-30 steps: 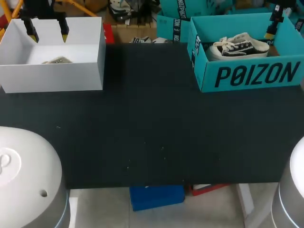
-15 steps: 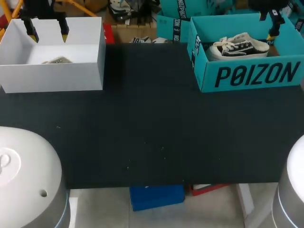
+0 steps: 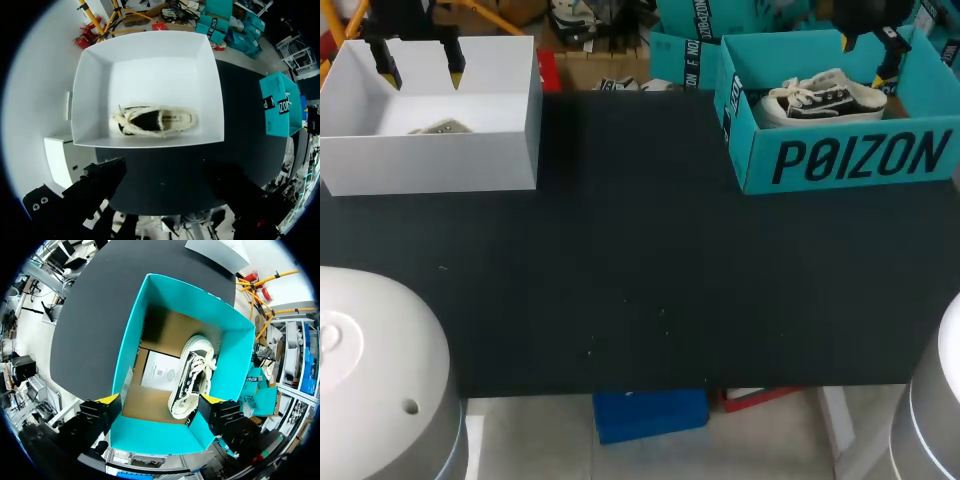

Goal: Take the shoe out of the shoebox, open the shoe tongue, remove and reinsert the insole, then place the shoe into the shoebox

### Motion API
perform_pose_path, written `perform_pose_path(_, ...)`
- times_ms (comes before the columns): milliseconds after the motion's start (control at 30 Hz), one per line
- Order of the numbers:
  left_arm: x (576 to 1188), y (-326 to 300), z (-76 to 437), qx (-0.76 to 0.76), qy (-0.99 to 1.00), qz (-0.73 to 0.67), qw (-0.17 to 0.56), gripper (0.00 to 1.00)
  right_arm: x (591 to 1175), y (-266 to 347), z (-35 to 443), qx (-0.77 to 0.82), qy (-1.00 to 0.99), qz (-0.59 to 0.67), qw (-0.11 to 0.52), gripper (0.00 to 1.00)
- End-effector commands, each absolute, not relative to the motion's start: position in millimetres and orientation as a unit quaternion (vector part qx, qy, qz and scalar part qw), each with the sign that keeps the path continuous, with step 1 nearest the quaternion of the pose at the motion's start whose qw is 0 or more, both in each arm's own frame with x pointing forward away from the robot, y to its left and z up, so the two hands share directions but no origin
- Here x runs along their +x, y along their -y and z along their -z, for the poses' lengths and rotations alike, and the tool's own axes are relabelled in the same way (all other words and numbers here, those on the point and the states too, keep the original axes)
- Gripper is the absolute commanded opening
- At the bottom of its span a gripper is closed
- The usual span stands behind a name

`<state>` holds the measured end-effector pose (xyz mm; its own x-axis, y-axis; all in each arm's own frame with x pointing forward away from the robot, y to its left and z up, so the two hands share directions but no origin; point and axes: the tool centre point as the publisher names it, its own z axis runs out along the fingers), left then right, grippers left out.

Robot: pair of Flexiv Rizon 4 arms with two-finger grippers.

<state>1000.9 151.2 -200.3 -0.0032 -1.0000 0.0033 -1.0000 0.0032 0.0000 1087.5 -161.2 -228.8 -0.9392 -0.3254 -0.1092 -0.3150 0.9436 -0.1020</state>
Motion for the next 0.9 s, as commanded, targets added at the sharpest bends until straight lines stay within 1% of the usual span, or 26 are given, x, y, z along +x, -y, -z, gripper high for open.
perform_pose_path(33, 1001, -151, 200, 0.707, 0.708, 0.000, 0.001, 1.00, 1117, 155, 242, -0.158, -0.986, 0.032, 0.040, 1.00)
perform_pose_path(200, 1001, -151, 200, 0.707, 0.708, 0.000, 0.001, 1.00, 1135, 148, 253, -0.147, -0.988, 0.024, 0.039, 1.00)
perform_pose_path(333, 1001, -151, 200, 0.707, 0.708, 0.000, 0.001, 1.00, 1146, 148, 267, -0.124, -0.991, 0.022, 0.051, 1.00)
perform_pose_path(900, 1001, -151, 200, 0.707, 0.708, 0.000, 0.001, 1.00, 1157, 163, 323, -0.072, -0.996, 0.023, 0.054, 1.00)
